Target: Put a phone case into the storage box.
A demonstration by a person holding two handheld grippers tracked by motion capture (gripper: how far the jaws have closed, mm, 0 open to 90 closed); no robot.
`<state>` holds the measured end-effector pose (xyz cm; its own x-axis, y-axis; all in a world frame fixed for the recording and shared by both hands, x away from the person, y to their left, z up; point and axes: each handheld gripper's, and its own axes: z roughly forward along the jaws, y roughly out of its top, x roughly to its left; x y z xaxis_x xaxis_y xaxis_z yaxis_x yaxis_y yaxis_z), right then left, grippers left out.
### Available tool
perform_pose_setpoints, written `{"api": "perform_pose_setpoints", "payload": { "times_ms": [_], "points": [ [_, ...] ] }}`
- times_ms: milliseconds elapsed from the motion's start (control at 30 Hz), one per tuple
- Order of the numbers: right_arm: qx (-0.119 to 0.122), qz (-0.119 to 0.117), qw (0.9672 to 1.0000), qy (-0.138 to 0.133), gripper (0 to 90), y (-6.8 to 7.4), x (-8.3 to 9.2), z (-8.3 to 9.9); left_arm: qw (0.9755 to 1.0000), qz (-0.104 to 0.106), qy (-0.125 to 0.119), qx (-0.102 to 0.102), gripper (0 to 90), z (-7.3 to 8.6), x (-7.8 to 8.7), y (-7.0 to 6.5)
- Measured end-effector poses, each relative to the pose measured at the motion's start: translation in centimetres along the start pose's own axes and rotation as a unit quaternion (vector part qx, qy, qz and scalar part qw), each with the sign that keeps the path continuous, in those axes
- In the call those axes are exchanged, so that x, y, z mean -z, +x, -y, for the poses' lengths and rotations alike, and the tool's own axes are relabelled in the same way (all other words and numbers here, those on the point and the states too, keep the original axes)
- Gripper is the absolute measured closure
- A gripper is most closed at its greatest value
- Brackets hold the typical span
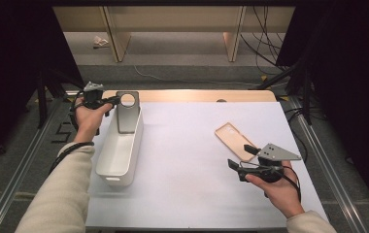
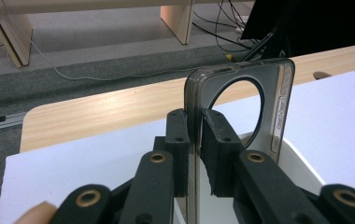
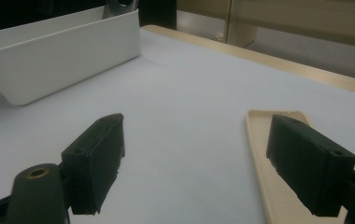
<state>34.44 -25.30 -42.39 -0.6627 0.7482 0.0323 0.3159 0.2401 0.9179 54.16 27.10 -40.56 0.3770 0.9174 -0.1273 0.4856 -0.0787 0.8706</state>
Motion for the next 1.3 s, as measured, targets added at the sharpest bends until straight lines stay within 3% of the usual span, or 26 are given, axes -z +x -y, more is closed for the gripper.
{"api": "perform_pose_setpoints", "payload": {
  "times_ms": [300, 500, 667, 767, 1067, 1300],
  "points": [
    [0.000, 0.000, 1.0000, 0.000, 20.4, 0.0, 0.0, 0.0, 0.9998, -0.007, 0.012, -0.013, 73.1, -0.3, -0.3, -0.3],
    [0.000, 0.000, 1.0000, 0.000, 20.2, 0.0, 0.0, 0.0, 0.9998, -0.008, 0.017, 0.005, 54.4, -0.3, -0.5, -0.4],
    [0.001, 0.001, 1.0000, 0.001, 20.2, 0.0, 0.0, 0.0, 0.9996, -0.008, 0.022, -0.014, 38.3, -0.8, -0.5, -0.8],
    [0.001, 0.000, 1.0000, 0.001, 20.1, 0.0, 0.0, 0.0, 0.9996, -0.014, 0.020, -0.014, 31.9, -1.1, -0.4, -0.9],
    [0.000, 0.000, 1.0000, 0.001, 20.1, 0.0, 0.0, 0.0, 0.9991, -0.027, 0.024, -0.024, 19.1, -1.5, -0.2, -1.2],
    [0.000, 0.003, 1.0000, 0.002, 19.8, 0.0, 0.0, 0.0, 0.9990, -0.033, 0.012, -0.026, 15.0, -2.2, 0.8, -1.5]
  ]
}}
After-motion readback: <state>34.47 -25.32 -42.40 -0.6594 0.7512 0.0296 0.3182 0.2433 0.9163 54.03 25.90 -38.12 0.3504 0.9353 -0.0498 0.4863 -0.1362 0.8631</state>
